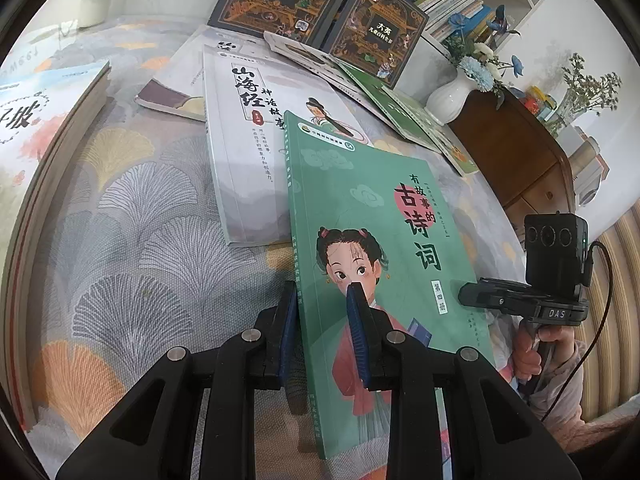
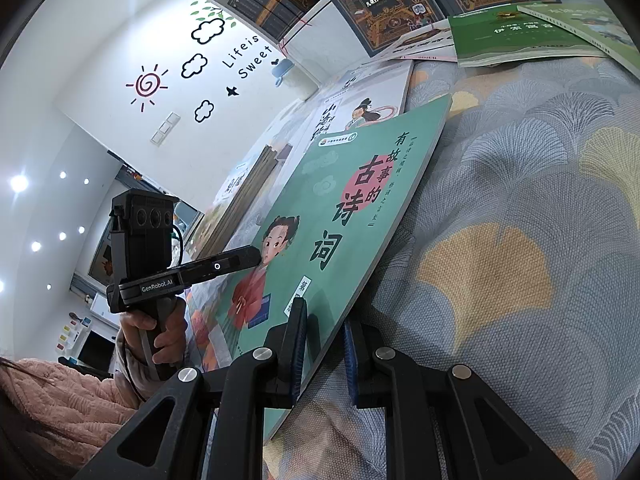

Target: Organize books

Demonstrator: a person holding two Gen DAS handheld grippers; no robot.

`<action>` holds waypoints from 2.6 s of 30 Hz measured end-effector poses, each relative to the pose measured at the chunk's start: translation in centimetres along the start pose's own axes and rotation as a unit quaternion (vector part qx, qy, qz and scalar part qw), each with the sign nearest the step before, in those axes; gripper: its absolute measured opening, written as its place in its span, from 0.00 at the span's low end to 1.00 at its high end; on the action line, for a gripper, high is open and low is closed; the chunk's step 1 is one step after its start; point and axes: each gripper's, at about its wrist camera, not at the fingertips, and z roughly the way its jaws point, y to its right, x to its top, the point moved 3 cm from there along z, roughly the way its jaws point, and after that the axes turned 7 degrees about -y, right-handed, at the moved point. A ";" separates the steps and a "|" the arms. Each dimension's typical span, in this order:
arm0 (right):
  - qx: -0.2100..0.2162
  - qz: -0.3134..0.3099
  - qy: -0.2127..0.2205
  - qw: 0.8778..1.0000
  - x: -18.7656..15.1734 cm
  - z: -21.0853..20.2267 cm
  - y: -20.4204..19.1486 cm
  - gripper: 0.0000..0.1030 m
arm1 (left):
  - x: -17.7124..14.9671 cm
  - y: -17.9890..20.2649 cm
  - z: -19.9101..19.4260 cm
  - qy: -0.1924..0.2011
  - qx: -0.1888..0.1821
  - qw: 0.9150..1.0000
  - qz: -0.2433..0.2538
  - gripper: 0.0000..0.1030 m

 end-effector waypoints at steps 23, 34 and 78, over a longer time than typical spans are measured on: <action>-0.060 -0.017 -0.025 0.998 0.1 0.4 -2.8 0.20 | 0.4 -0.3 -0.3 -0.006 -0.014 0.999 -0.041 0.24; -0.083 -0.057 -0.024 0.995 0.8 0.8 -5.7 0.20 | -0.3 -0.7 -1.5 -0.004 -0.029 0.998 -0.051 0.24; -0.086 -0.172 -0.040 0.980 13.1 17.6 -21.7 0.21 | 3.1 -16.1 -18.7 0.147 0.053 0.984 -0.080 0.24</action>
